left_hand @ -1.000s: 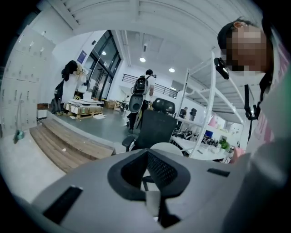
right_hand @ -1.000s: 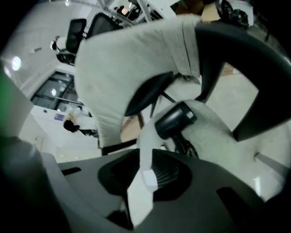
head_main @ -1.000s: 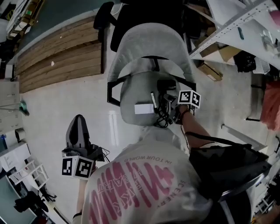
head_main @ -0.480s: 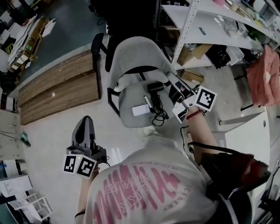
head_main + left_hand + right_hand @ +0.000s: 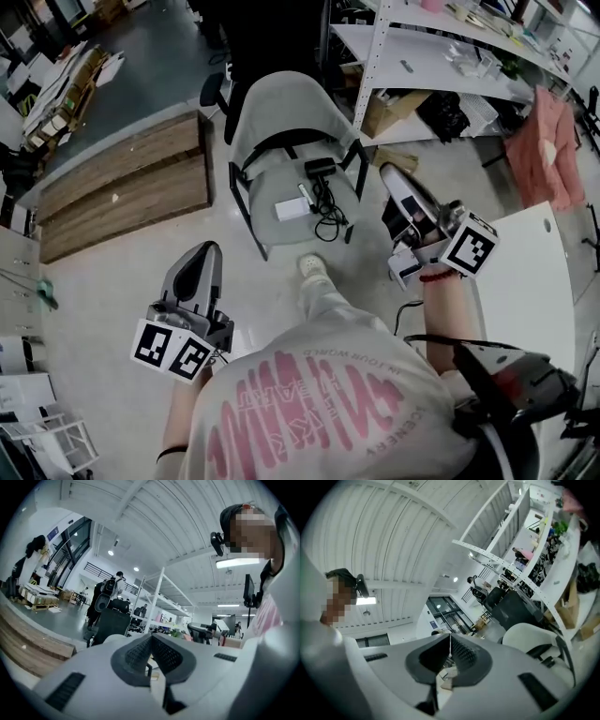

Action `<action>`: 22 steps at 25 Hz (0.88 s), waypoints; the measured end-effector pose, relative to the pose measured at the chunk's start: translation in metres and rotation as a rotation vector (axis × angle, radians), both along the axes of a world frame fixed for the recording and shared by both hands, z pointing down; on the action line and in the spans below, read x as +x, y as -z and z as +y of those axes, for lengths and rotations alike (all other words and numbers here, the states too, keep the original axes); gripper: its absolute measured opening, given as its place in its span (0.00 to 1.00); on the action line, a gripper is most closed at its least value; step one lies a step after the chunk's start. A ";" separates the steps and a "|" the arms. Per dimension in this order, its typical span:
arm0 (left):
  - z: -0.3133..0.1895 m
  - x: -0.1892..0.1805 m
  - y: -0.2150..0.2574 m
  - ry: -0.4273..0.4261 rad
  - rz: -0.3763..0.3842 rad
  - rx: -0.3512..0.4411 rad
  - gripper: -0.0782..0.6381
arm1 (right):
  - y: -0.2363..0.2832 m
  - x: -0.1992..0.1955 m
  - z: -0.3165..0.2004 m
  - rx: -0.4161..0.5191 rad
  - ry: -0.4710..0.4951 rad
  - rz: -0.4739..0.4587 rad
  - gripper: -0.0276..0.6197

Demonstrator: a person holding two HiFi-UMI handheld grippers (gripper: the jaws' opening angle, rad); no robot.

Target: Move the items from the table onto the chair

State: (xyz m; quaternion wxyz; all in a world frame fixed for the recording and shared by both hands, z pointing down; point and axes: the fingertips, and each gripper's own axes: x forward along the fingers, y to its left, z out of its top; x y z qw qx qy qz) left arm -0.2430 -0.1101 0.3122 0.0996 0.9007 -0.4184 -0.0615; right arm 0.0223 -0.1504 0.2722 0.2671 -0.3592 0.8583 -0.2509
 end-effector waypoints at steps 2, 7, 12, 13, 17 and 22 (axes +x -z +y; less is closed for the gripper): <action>0.012 0.005 -0.002 -0.011 -0.005 -0.017 0.12 | -0.009 -0.003 0.019 -0.024 -0.006 0.069 0.07; 0.042 0.015 -0.007 -0.034 0.017 -0.029 0.12 | -0.024 -0.010 0.052 -0.069 0.039 0.093 0.07; 0.055 0.029 -0.010 -0.024 0.014 -0.033 0.12 | -0.024 0.001 0.072 -0.060 0.061 0.133 0.07; 0.055 0.032 -0.009 -0.016 0.018 -0.036 0.12 | -0.024 0.005 0.075 -0.060 0.062 0.141 0.07; 0.056 0.051 0.000 -0.005 0.023 -0.026 0.12 | -0.020 0.026 0.082 -0.060 0.048 0.143 0.06; 0.072 0.080 0.018 -0.058 0.025 0.014 0.12 | -0.016 0.045 0.090 -0.059 0.054 0.153 0.06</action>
